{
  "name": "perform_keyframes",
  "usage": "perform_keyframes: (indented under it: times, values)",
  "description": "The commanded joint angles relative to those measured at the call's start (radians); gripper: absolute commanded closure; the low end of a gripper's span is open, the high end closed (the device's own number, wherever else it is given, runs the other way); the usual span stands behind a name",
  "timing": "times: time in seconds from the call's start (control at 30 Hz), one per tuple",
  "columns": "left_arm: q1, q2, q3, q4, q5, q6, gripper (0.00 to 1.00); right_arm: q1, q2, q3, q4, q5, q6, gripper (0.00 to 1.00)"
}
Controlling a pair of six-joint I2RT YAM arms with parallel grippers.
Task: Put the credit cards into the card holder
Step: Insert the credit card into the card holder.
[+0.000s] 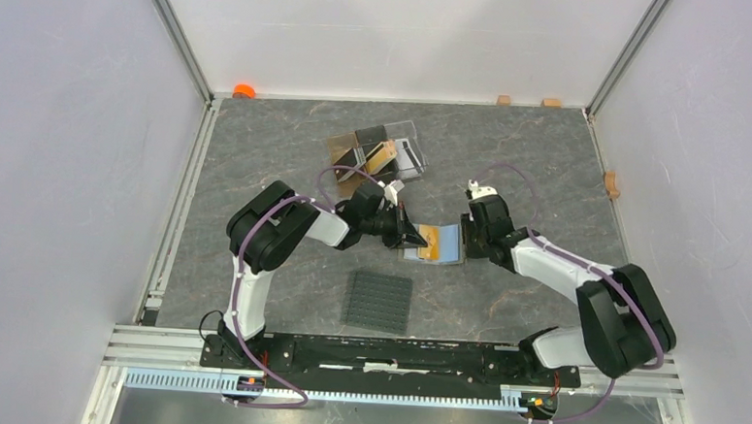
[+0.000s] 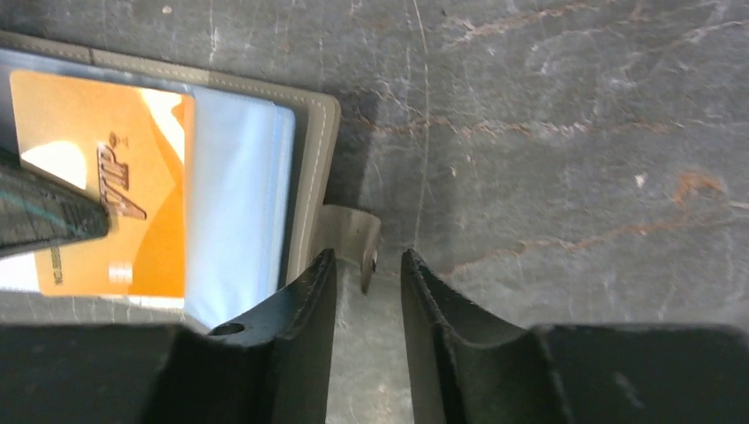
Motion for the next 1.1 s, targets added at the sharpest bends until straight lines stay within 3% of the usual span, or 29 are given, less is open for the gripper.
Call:
perform_keyframes:
  times: [0.0, 0.13, 0.33, 0.53, 0.9, 0.97, 1.07]
  values:
    - [-0.012, 0.019, 0.001, -0.133, -0.078, 0.064, 0.98, -0.016, -0.111, -0.008, -0.082, -0.050, 0.033, 0.58]
    - [-0.012, 0.022, 0.001, -0.139, -0.080, 0.067, 0.98, -0.039, -0.196, -0.034, -0.070, -0.100, 0.052, 0.49]
    - [-0.011, 0.024, 0.002, -0.139, -0.076, 0.069, 0.98, -0.090, -0.218, -0.127, 0.057, -0.308, 0.081, 0.38]
    - [-0.011, 0.017, -0.001, -0.139, -0.072, 0.071, 0.98, -0.133, -0.166, -0.188, 0.145, -0.372, 0.099, 0.37]
    - [-0.011, 0.021, 0.001, -0.139, -0.067, 0.072, 0.98, -0.166, -0.063, -0.216, 0.282, -0.441, 0.138, 0.52]
    - [-0.012, 0.020, 0.002, -0.140, -0.067, 0.074, 0.98, -0.166, -0.044, -0.214, 0.276, -0.434, 0.140, 0.58]
    - [-0.011, 0.019, 0.004, -0.141, -0.070, 0.073, 0.98, -0.167, -0.023, -0.211, 0.241, -0.400, 0.138, 0.77]
